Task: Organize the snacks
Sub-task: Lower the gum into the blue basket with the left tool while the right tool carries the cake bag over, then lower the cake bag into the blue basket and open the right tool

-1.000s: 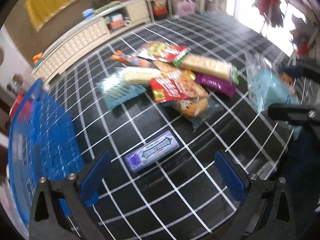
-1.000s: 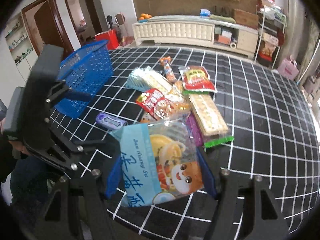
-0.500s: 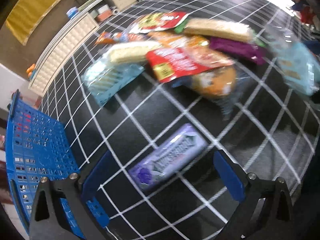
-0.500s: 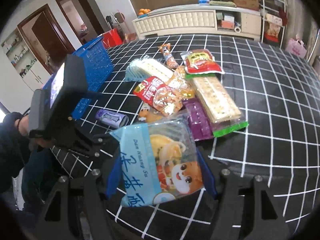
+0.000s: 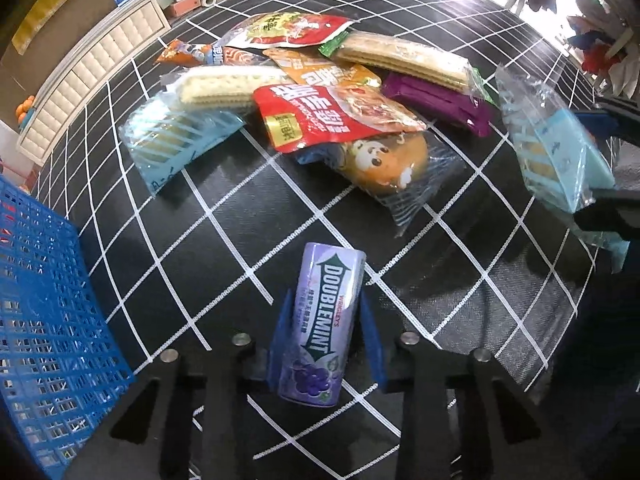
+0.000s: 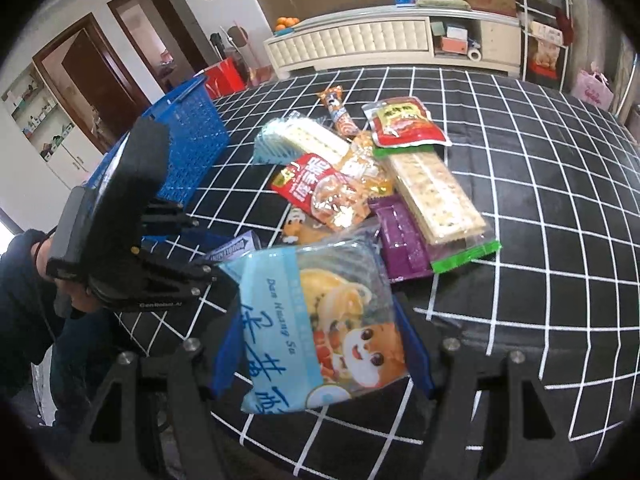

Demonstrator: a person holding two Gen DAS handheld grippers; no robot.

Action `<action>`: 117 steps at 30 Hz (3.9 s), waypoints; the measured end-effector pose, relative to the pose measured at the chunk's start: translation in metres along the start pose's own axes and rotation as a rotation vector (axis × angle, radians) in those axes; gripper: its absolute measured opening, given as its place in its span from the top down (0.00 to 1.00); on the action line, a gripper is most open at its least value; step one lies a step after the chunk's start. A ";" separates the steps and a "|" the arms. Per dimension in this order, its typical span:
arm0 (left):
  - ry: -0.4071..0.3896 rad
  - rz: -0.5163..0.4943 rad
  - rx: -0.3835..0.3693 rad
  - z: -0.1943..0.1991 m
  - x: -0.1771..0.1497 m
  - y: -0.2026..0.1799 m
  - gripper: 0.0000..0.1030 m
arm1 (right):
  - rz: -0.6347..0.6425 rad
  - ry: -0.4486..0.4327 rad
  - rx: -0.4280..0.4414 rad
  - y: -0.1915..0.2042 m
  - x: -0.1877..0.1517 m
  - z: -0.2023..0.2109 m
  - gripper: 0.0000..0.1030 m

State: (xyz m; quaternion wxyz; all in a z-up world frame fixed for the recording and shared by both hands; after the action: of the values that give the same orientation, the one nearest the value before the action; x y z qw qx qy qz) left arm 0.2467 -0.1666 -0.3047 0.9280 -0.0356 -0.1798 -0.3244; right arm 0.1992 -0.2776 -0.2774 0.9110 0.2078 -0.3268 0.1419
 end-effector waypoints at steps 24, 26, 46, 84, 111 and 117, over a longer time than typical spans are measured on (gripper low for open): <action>-0.402 0.200 0.058 0.178 -0.008 0.058 0.72 | 0.181 -0.122 -0.084 0.133 0.094 0.061 0.29; -0.435 0.227 0.064 0.199 -0.013 0.074 0.72 | 0.197 -0.128 -0.081 0.146 0.101 0.059 0.29; -0.406 0.425 0.125 0.212 -0.081 0.204 0.72 | 0.309 -0.050 -0.071 0.243 0.134 -0.052 0.29; -0.354 0.469 0.144 0.191 -0.127 0.232 0.60 | 0.321 0.041 -0.118 0.275 0.129 -0.100 0.29; -0.338 0.517 0.203 0.193 -0.163 0.258 0.48 | 0.389 0.168 -0.160 0.282 0.106 -0.153 0.25; -0.339 0.522 0.216 0.200 -0.162 0.254 0.48 | 0.382 0.114 -0.157 0.285 0.113 -0.132 0.13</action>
State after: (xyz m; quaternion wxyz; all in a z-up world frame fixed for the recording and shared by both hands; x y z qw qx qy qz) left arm 0.2229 0.1657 -0.1628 0.9350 -0.0355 -0.3500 -0.0443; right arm 0.2421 0.0476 -0.2143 0.8980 0.0622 -0.3182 0.2976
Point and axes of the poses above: each gripper's, at about its wrist camera, not at the fingertips, and z roughly against the way its jaws point, y to its left, x to its top, the point moved 8 cm from there along -z, roughly the way its jaws point, and after that the axes turned 7 degrees about -y, right-handed, at the moved point
